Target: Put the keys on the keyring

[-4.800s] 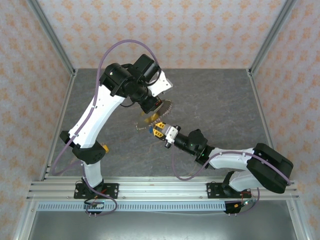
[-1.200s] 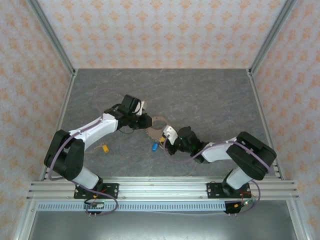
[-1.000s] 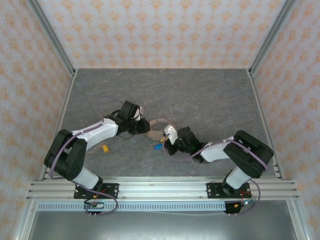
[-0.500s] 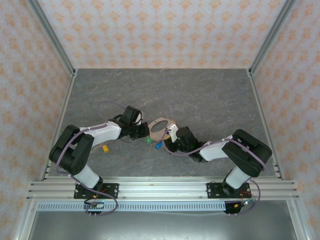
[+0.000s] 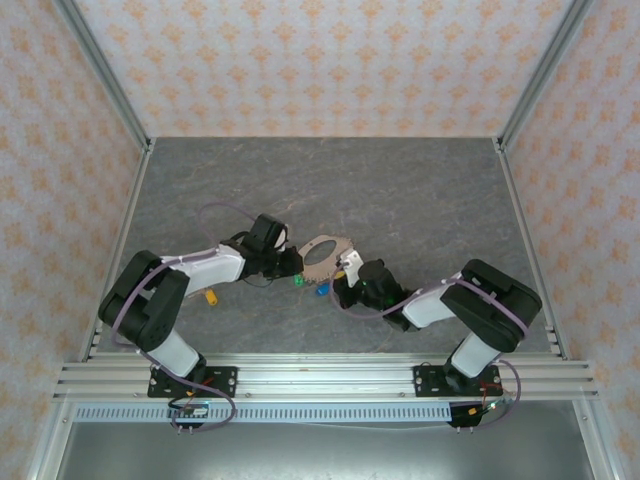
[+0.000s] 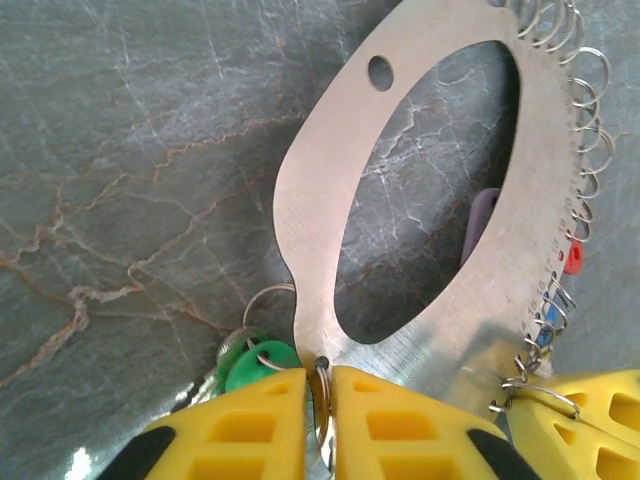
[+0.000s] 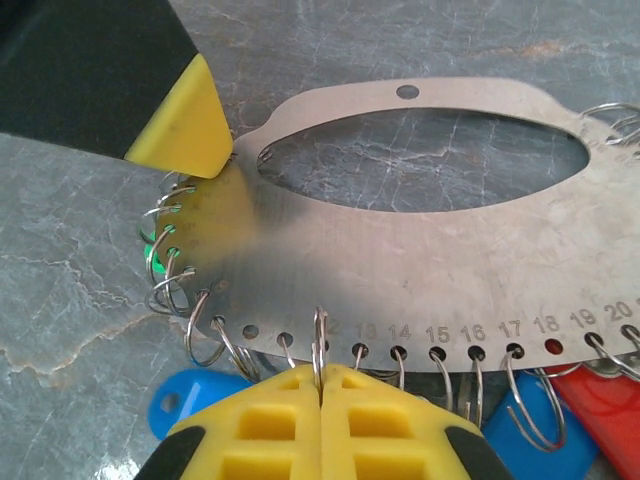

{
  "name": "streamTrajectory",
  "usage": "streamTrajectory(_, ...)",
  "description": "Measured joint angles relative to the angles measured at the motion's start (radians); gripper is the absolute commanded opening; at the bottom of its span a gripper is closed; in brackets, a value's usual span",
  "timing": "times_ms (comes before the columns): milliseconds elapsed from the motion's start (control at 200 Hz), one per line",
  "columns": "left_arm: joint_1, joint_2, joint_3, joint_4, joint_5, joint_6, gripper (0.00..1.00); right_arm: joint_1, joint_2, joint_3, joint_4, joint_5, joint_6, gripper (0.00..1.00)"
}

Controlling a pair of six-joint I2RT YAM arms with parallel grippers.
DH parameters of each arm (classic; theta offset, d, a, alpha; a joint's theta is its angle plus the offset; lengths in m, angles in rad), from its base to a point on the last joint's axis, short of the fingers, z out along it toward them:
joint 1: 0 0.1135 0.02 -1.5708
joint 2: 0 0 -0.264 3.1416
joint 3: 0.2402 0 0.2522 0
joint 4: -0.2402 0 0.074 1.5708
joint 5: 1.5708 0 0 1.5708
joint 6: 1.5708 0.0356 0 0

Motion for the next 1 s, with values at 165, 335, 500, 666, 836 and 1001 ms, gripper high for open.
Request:
streamTrajectory(165, -0.009, -0.145, -0.015, -0.01, -0.023, 0.011, 0.37, -0.021, -0.062, -0.005, 0.042, -0.025, -0.063, 0.0)
streamTrajectory(335, -0.009, -0.281, -0.011, -0.044, -0.09, 0.045, 0.43, -0.026, -0.096, -0.006, 0.058, -0.027, -0.165, 0.0)
streamTrajectory(500, -0.009, -0.297, 0.023, -0.103, -0.143, 0.098, 0.46, -0.038, -0.115, -0.009, 0.011, -0.019, -0.231, 0.0)
streamTrajectory(666, -0.009, -0.246, 0.076, -0.129, -0.15, 0.137, 0.38, -0.09, -0.111, -0.001, -0.068, -0.141, -0.151, 0.0)
streamTrajectory(836, -0.009, -0.114, 0.168, -0.151, -0.112, 0.192, 0.21, -0.091, -0.088, 0.001, -0.144, -0.182, 0.023, 0.0)
streamTrajectory(1001, -0.011, -0.001, 0.227, -0.156, -0.032, 0.227, 0.14, -0.091, -0.11, 0.018, -0.267, -0.163, 0.128, 0.0)
